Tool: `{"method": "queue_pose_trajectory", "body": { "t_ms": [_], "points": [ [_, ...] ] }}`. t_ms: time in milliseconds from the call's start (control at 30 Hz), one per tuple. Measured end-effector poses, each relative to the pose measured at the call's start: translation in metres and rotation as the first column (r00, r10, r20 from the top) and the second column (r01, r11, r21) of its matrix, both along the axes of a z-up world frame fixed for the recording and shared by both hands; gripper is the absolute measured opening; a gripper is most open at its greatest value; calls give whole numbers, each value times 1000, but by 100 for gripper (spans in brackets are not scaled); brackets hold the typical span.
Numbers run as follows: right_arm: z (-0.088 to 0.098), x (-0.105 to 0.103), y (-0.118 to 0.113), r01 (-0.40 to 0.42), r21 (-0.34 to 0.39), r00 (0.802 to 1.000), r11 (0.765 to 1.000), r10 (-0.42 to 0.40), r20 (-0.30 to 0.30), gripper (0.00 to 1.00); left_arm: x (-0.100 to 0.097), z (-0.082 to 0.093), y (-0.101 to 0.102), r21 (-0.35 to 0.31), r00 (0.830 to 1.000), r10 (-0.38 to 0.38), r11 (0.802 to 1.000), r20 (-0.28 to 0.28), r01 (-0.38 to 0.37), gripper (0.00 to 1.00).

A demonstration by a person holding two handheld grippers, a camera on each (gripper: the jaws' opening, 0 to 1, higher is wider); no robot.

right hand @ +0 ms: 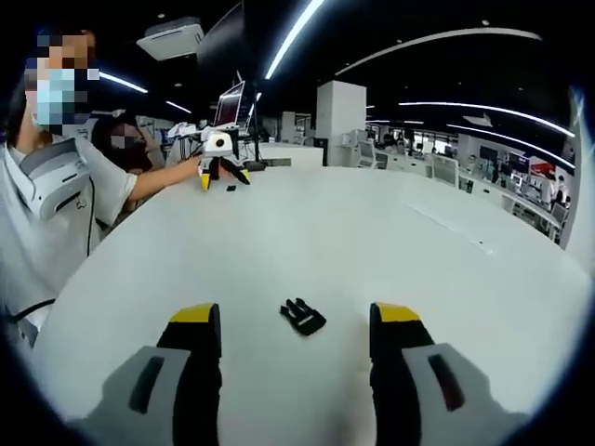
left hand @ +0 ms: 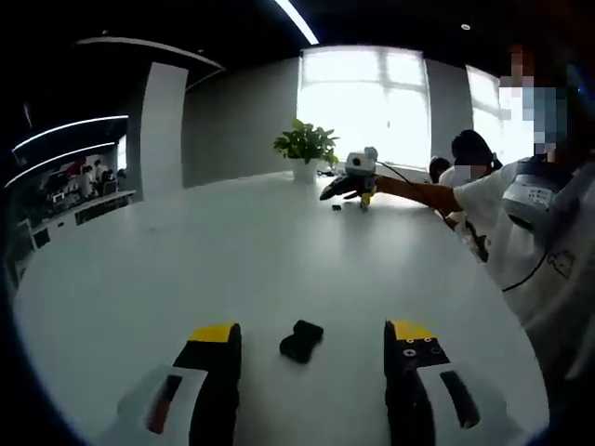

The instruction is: Snap the two parts of the plastic buckle together until the buckle closes and remains connected.

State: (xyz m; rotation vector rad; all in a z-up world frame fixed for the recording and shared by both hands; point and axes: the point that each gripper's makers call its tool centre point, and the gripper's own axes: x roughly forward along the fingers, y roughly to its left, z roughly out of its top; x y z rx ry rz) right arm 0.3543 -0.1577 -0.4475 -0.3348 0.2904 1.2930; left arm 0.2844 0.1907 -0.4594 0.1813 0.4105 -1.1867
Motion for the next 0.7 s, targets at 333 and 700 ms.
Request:
{"method": "queue_pose_trajectory", "body": {
  "t_ms": [333, 700],
  "points": [
    [-5, 1, 2, 9, -3, 1000, 1000, -9, -17, 54, 7, 3, 6, -30, 999, 23, 999, -40, -24, 51],
    [-5, 3, -1, 22, 2, 999, 1000, -22, -41, 34, 4, 0, 5, -33, 997, 32, 999, -66, -34, 41]
  ]
}}
